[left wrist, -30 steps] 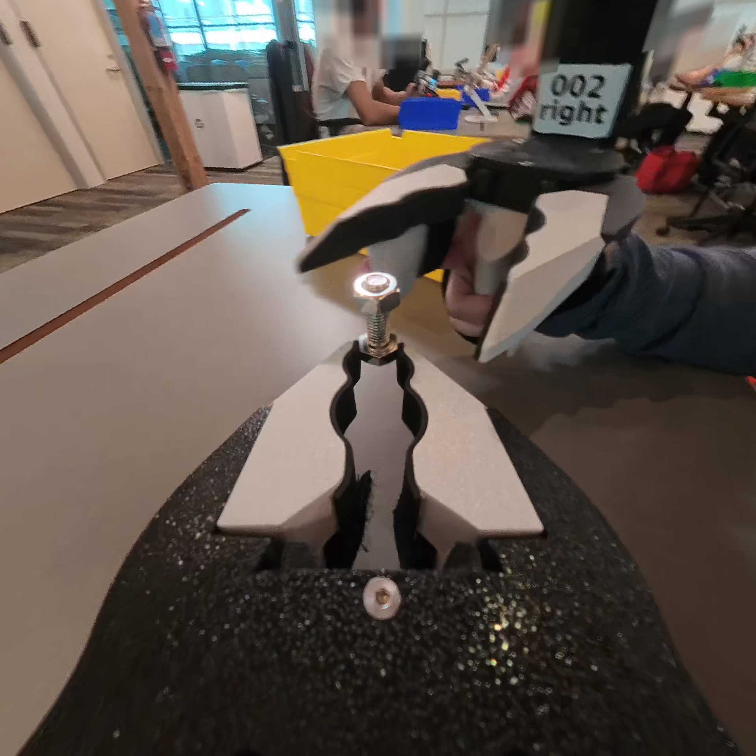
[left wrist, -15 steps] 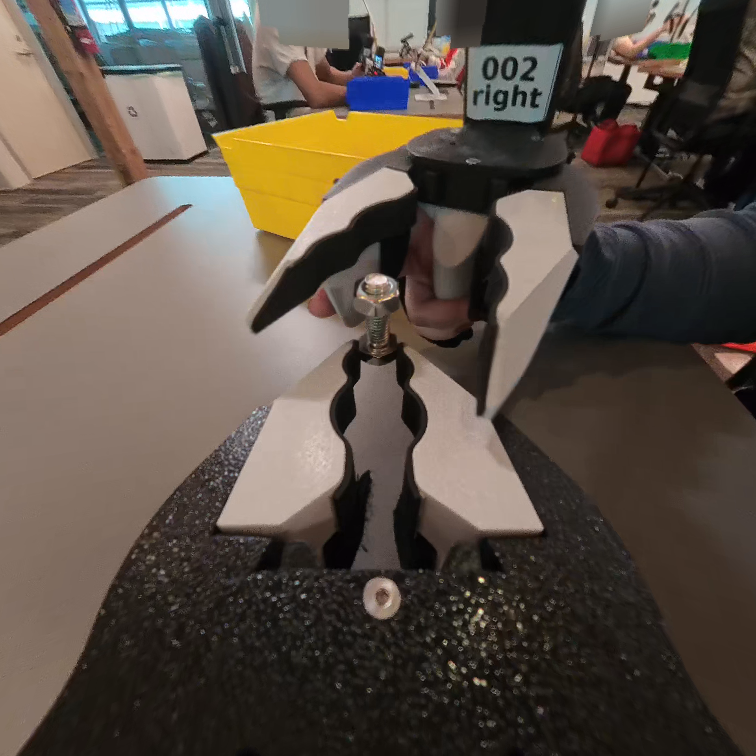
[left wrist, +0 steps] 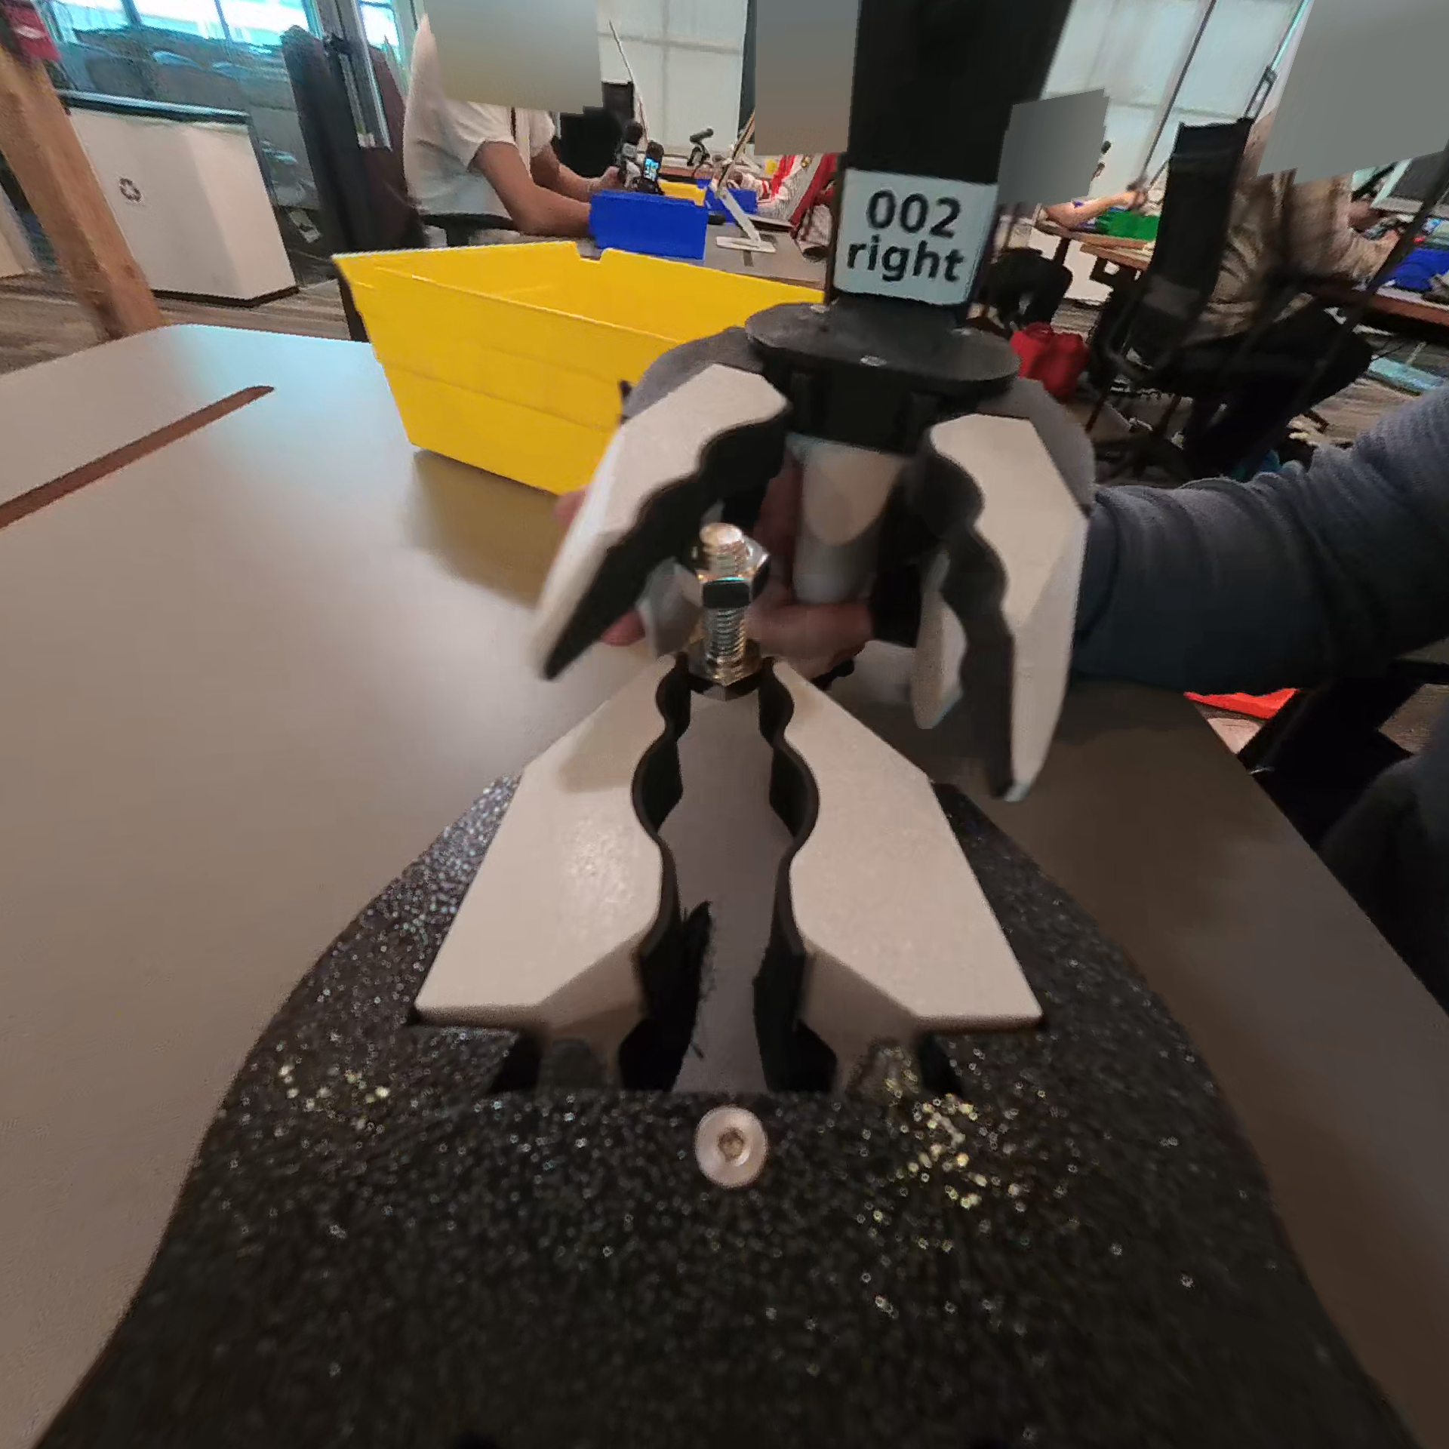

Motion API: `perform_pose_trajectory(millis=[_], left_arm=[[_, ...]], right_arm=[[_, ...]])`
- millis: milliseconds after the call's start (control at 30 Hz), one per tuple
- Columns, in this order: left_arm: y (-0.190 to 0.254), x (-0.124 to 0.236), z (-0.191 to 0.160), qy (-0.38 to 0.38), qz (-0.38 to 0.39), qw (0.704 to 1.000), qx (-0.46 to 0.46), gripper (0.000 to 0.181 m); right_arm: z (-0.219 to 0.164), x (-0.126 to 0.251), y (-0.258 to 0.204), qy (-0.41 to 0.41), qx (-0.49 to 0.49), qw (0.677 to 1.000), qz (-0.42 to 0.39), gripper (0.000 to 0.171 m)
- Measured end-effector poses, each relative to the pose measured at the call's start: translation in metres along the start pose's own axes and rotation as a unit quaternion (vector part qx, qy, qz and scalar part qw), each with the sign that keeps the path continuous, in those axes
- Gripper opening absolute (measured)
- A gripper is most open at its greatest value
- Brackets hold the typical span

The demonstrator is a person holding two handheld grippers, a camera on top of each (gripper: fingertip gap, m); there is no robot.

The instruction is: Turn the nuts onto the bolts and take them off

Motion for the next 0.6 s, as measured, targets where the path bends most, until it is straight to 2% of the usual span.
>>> perform_pose_trajectory(millis=[133, 200, 433, 600], left_arm=[[-0.013, 0.015, 0.001, 0.019, 0.018, 0.999, 0.030, 0.016], [-0.016, 0.019, 0.004, 0.028, 0.024, 0.999, 0.036, 0.015], [0.003, 0.005, 0.005, 0.024, -0.022, 0.999, 0.010, 0.016], [-0.021, 0.024, 0.005, 0.040, 0.032, 0.998, 0.034, 0.015]], right_arm=[[0.003, 0.007, 0.006, -0.006, 0.002, 1.000, -0.015, 0.067], [0.007, 0.014, 0.010, 0.006, -0.004, 1.000, -0.020, 0.061], [0.000, 0.002, 0.001, -0.007, -0.006, 1.000, 0.000, 0.068], [0.003, 0.012, 0.009, -0.005, -0.005, 1.000, -0.015, 0.056]])
Point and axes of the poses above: each gripper's, where its closed fingertips meet, x back along the fingers, z out of its top, y = z × x across the jaws, the point moved 3 cm from there along x, back along the fingers, and after that the axes turned 10 degrees about -x, right-handed, at the moved point
